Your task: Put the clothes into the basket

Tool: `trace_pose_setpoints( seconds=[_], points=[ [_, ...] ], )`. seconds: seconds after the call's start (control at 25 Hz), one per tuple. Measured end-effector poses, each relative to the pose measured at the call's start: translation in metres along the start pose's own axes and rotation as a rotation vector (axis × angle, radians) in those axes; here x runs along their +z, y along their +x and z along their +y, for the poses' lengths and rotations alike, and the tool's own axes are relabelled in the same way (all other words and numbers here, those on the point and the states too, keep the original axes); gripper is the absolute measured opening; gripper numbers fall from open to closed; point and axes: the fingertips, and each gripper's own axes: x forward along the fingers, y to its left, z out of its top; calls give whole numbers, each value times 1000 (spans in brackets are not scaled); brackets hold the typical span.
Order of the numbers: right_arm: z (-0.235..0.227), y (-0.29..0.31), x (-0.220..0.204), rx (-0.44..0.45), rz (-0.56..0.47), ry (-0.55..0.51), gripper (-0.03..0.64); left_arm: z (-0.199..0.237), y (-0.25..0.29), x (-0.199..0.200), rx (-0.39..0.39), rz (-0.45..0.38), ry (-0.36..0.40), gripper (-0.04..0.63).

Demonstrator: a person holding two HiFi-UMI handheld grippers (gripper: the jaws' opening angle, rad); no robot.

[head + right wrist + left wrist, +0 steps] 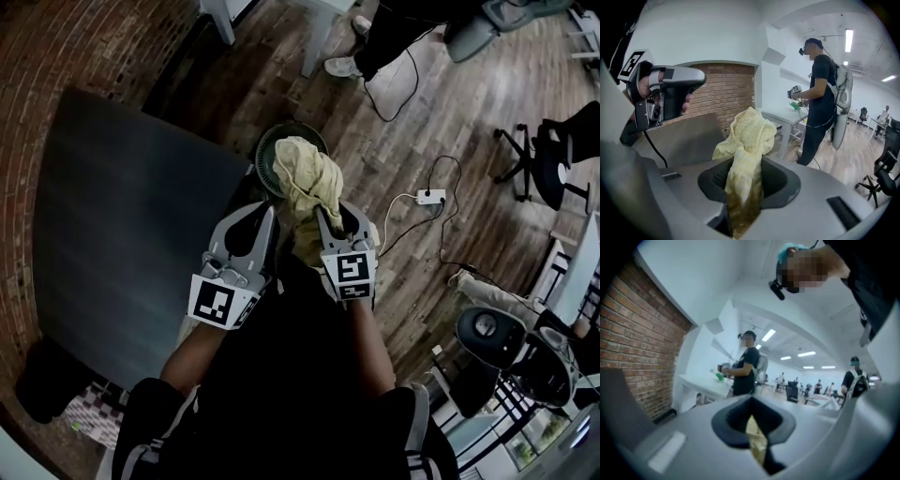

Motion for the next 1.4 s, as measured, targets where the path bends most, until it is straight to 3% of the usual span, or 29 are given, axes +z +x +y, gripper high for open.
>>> trace_pose_setpoints(
  seconds=[0.68, 0.92, 1.4],
  points=[
    [-24, 157, -80, -42, 110, 203, 121, 89, 53, -70, 60, 38, -68, 2],
    [-26, 201, -120, -67, 138, 272, 121, 104, 69, -92, 63, 54, -136, 2],
    [-27, 271, -192, -94, 210, 373, 121, 121, 79, -125, 36, 102, -196, 2]
  ],
)
